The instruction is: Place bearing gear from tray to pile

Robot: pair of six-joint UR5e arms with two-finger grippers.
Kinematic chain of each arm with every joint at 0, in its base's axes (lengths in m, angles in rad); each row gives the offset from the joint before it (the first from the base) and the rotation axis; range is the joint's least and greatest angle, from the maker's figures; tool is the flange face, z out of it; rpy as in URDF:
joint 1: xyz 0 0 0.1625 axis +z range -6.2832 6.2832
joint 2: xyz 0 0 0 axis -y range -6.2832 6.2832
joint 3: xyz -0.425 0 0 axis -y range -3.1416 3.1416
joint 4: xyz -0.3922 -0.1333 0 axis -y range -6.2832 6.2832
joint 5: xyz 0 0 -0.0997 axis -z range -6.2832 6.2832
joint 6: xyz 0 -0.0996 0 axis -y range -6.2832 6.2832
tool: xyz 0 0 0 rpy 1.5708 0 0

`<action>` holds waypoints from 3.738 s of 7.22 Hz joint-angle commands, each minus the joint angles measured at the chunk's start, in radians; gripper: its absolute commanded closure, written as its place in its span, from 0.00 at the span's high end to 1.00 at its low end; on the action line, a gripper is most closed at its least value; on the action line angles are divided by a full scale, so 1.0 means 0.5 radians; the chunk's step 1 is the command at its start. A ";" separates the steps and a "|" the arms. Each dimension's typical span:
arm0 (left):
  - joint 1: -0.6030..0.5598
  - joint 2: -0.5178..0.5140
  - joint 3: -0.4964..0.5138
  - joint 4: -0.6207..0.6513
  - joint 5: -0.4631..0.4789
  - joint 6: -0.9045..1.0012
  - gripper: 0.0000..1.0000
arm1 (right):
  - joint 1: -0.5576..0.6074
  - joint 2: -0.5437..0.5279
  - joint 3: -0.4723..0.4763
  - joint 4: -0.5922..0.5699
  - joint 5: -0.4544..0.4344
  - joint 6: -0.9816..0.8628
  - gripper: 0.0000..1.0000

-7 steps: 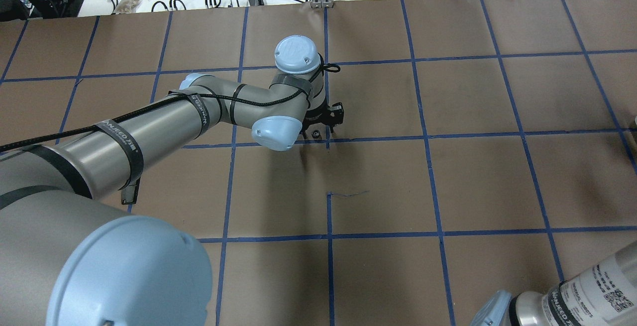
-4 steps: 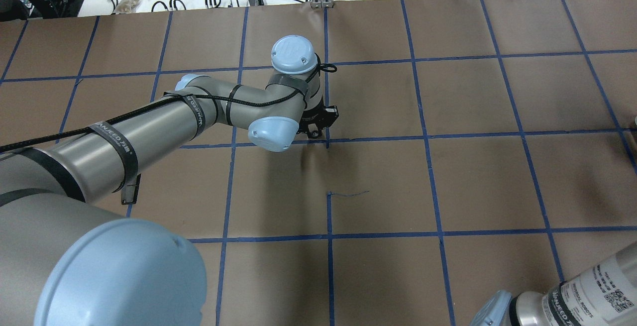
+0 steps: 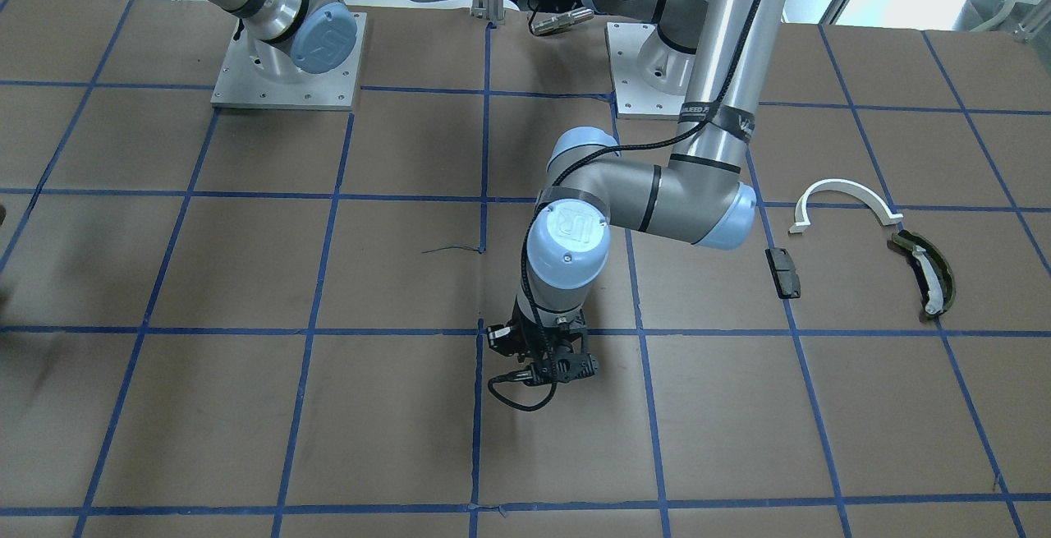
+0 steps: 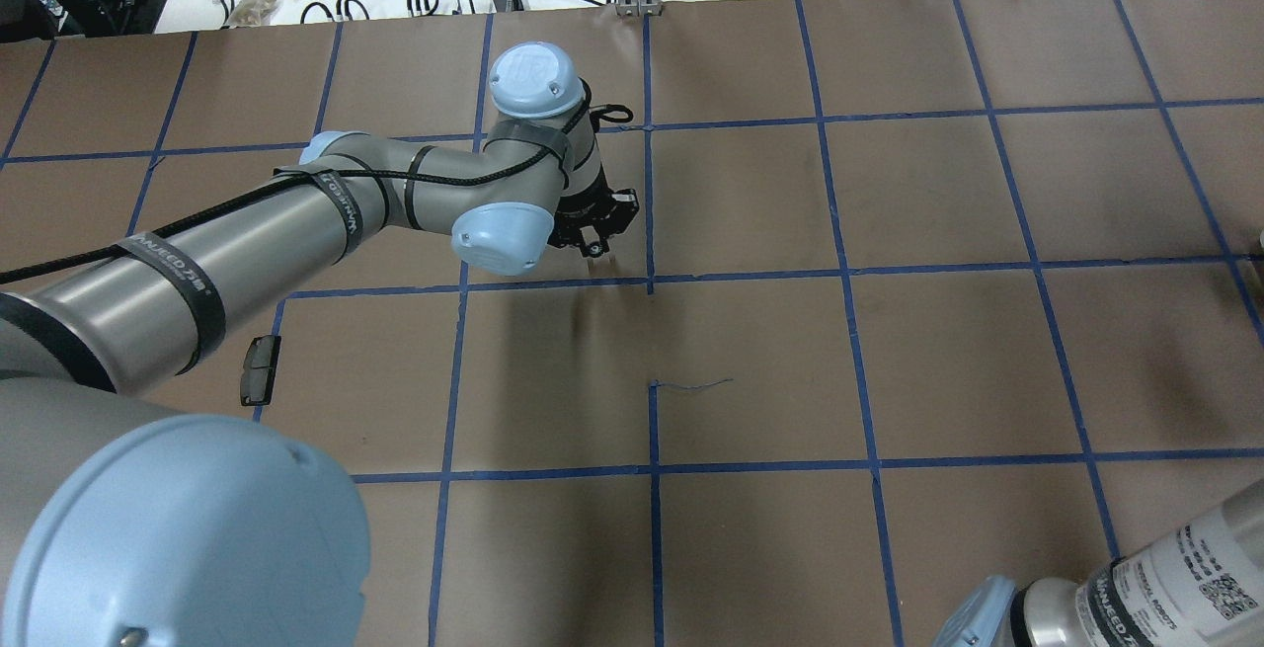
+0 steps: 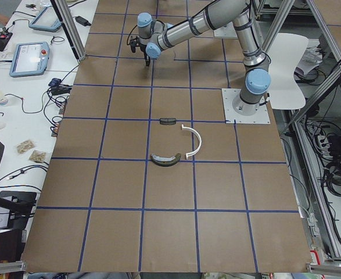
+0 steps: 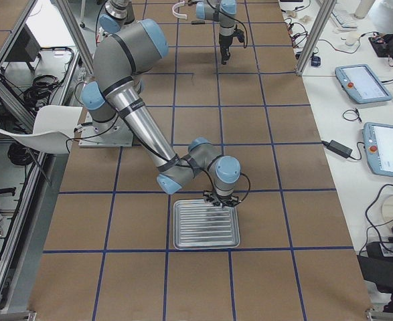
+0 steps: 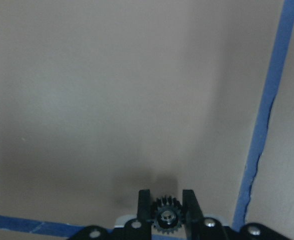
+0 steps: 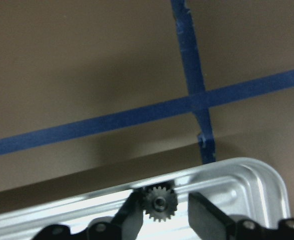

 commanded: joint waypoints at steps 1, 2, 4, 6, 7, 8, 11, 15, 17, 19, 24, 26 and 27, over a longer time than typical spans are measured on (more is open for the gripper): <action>0.230 0.133 -0.029 -0.260 -0.022 0.218 0.08 | -0.002 -0.012 -0.005 -0.003 0.001 0.015 0.30; 0.380 0.195 -0.035 -0.359 -0.013 0.411 0.08 | -0.002 -0.031 -0.002 -0.003 -0.005 0.018 0.30; 0.623 0.311 -0.048 -0.439 0.237 0.949 0.08 | -0.002 -0.113 -0.011 0.013 -0.036 0.058 0.30; 1.002 0.385 -0.066 -0.446 0.316 1.503 0.08 | 0.005 -0.153 -0.029 0.037 -0.003 0.128 0.30; 1.177 0.382 -0.069 -0.443 0.304 1.890 0.08 | 0.032 -0.184 -0.017 0.062 0.001 0.259 0.30; 1.358 0.382 -0.084 -0.452 0.306 2.137 0.08 | 0.132 -0.303 -0.008 0.153 0.019 0.406 0.30; 1.618 0.281 -0.140 -0.458 0.288 2.336 0.08 | 0.519 -0.509 -0.029 0.282 -0.014 1.013 0.31; 1.636 0.330 -0.358 -0.452 0.273 2.324 0.23 | 1.224 -0.773 -0.038 0.568 0.001 2.440 0.34; 1.624 0.324 -0.358 -0.458 0.267 2.269 0.99 | 1.665 -0.725 -0.035 0.559 0.010 3.294 0.34; 1.594 0.330 -0.324 -0.464 0.273 2.250 1.00 | 1.960 -0.547 -0.035 0.504 0.129 4.122 0.33; 1.113 0.477 -0.131 -0.713 0.267 1.957 1.00 | 2.388 -0.068 -0.017 -0.005 0.216 4.890 0.44; 0.885 0.529 -0.131 -0.700 0.264 1.726 1.00 | 2.364 -0.098 -0.054 0.061 0.209 4.875 1.00; 0.863 0.527 -0.131 -0.697 0.145 1.674 1.00 | 2.318 -0.171 -0.072 0.129 0.209 4.866 1.00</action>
